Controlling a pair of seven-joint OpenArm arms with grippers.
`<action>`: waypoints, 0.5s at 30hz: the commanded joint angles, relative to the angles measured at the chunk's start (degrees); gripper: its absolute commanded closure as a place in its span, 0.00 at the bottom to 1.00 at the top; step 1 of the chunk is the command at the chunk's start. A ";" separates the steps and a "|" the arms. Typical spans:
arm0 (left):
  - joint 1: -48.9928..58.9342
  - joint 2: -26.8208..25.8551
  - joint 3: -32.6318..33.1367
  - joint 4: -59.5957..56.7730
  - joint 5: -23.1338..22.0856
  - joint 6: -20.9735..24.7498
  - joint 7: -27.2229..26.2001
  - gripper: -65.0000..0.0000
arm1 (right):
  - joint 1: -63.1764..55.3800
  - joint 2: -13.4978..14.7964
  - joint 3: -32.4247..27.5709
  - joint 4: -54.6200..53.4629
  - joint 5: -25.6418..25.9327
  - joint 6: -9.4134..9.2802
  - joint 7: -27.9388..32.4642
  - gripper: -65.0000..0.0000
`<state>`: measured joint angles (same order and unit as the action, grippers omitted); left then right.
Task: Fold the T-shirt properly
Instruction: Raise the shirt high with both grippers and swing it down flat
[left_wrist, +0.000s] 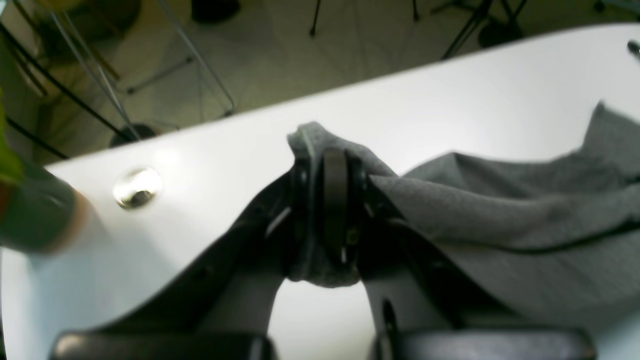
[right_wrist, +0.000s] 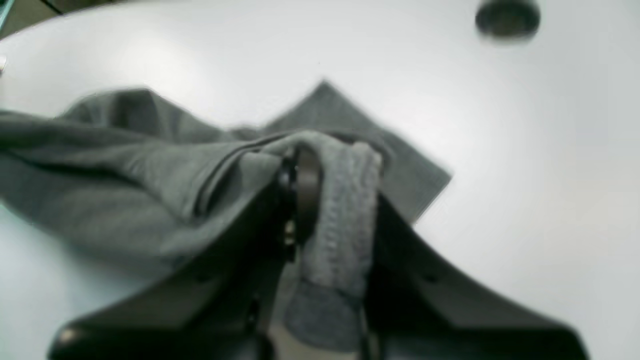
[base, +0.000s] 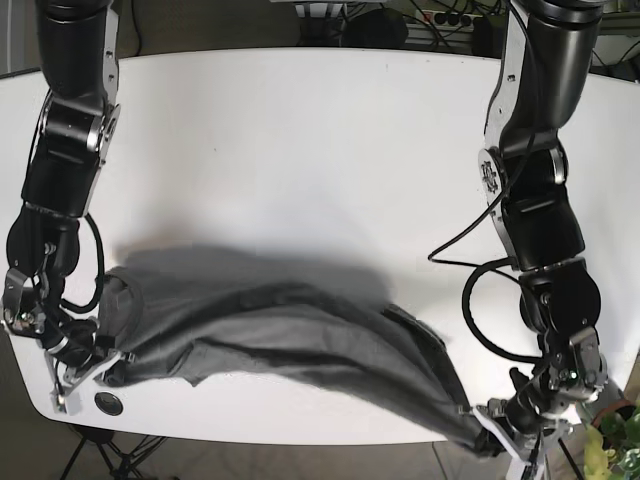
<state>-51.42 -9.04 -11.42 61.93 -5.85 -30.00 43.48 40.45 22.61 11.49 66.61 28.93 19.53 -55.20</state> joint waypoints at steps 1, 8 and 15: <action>-4.98 -1.20 0.04 0.18 -1.05 -0.11 -3.09 1.00 | 6.19 1.61 -0.98 -1.16 1.01 0.03 1.71 0.97; -14.38 -3.93 0.04 0.62 -0.97 1.91 -3.97 1.00 | 18.85 4.25 -4.23 -3.00 1.18 0.21 -1.20 0.97; -21.07 -5.69 0.12 1.50 -1.14 1.91 -3.18 1.00 | 28.52 5.74 -5.38 -2.04 1.62 0.56 -6.82 0.97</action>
<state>-69.80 -14.55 -11.46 61.98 -6.15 -28.25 41.01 65.89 27.75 5.65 63.02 30.06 19.75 -61.67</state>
